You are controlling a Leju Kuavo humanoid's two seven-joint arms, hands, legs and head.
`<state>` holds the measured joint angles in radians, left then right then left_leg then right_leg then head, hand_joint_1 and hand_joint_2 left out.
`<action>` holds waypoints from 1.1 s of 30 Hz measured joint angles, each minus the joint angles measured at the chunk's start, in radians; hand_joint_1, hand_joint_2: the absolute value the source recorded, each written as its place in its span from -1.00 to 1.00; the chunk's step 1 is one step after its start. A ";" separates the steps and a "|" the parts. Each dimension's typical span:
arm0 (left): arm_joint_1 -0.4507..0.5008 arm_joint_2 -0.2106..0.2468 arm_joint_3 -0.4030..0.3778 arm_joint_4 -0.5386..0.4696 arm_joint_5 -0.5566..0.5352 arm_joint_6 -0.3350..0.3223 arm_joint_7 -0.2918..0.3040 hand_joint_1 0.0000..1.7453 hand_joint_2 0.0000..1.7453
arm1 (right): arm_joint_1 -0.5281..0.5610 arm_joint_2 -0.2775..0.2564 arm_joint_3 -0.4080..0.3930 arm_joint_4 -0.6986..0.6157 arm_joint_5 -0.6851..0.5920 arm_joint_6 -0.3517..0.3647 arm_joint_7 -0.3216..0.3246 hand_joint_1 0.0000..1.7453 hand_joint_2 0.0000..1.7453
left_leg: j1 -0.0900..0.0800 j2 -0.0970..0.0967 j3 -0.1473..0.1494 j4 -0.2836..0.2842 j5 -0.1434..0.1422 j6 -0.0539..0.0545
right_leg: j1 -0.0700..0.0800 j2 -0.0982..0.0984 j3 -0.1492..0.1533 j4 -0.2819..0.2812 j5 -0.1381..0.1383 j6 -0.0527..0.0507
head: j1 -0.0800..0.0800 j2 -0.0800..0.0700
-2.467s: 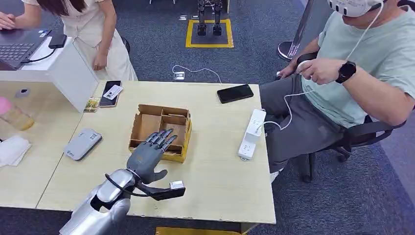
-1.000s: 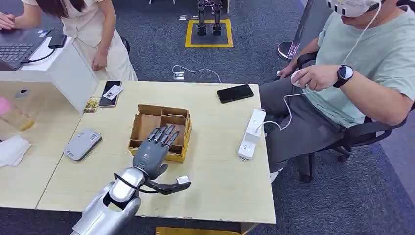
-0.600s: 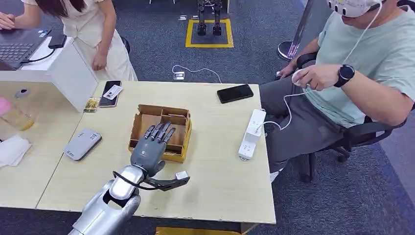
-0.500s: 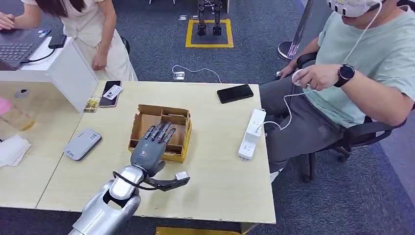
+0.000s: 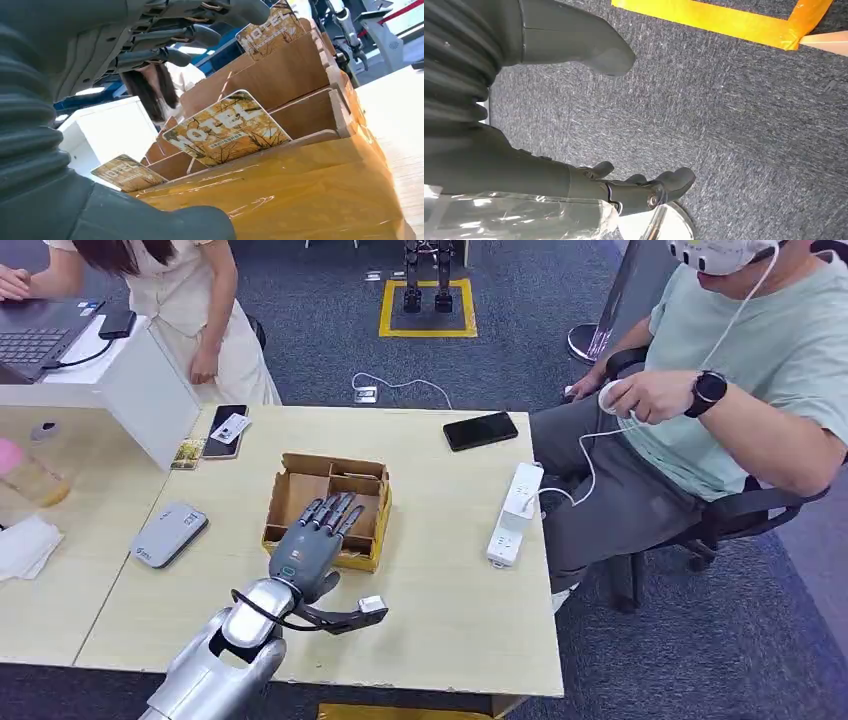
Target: Pass the card to the sensor for recognition and then transmit it.
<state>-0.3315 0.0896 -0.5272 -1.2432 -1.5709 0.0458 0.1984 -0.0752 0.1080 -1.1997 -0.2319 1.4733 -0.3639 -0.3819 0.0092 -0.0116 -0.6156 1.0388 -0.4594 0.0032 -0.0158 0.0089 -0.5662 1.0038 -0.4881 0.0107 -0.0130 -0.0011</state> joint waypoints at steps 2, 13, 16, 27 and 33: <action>0.000 0.000 0.000 0.000 0.000 0.000 -0.001 0.76 1.00 | 0.000 0.000 0.000 0.000 0.000 0.000 0.000 -1.00 1.00 | 0.000 0.000 0.000 0.000 0.000 0.000 | 0.000 0.000 0.000 0.000 0.000 0.000 | 0.000 0.000; 0.003 0.009 0.010 0.000 0.008 -0.006 -0.039 1.00 1.00 | 0.000 0.000 -0.001 0.000 0.000 0.001 0.000 -1.00 1.00 | 0.000 0.000 0.000 0.000 0.000 0.000 | 0.000 0.000 0.000 0.000 0.000 0.000 | 0.000 0.000; 0.004 0.009 0.016 0.000 0.015 -0.007 -0.047 1.00 1.00 | 0.000 0.000 -0.001 0.000 0.000 0.001 0.000 -1.00 1.00 | 0.000 0.000 0.000 0.000 0.000 0.000 | 0.000 0.000 0.000 0.000 0.000 0.000 | 0.000 0.000; 0.009 0.009 0.027 0.000 0.037 -0.010 -0.077 1.00 1.00 | 0.000 0.000 -0.001 0.000 0.000 0.002 0.000 -1.00 1.00 | 0.000 0.000 0.000 0.000 0.000 0.000 | 0.000 0.000 0.000 0.000 0.000 0.000 | 0.000 0.000; 0.009 0.009 0.046 0.000 0.065 -0.003 -0.081 1.00 1.00 | 0.000 0.000 -0.001 0.000 0.000 0.002 0.000 -1.00 1.00 | 0.000 0.000 0.000 0.000 0.000 0.000 | 0.000 0.000 0.000 0.000 0.000 0.000 | 0.000 0.000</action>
<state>-0.3230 0.0984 -0.4814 -1.2432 -1.5057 0.0427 0.1171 -0.0751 0.1083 -1.2005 -0.2319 1.4736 -0.3620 -0.3819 0.0092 -0.0116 -0.6153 1.0388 -0.4593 0.0032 -0.0157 0.0089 -0.5659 1.0038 -0.4880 0.0108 -0.0130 -0.0011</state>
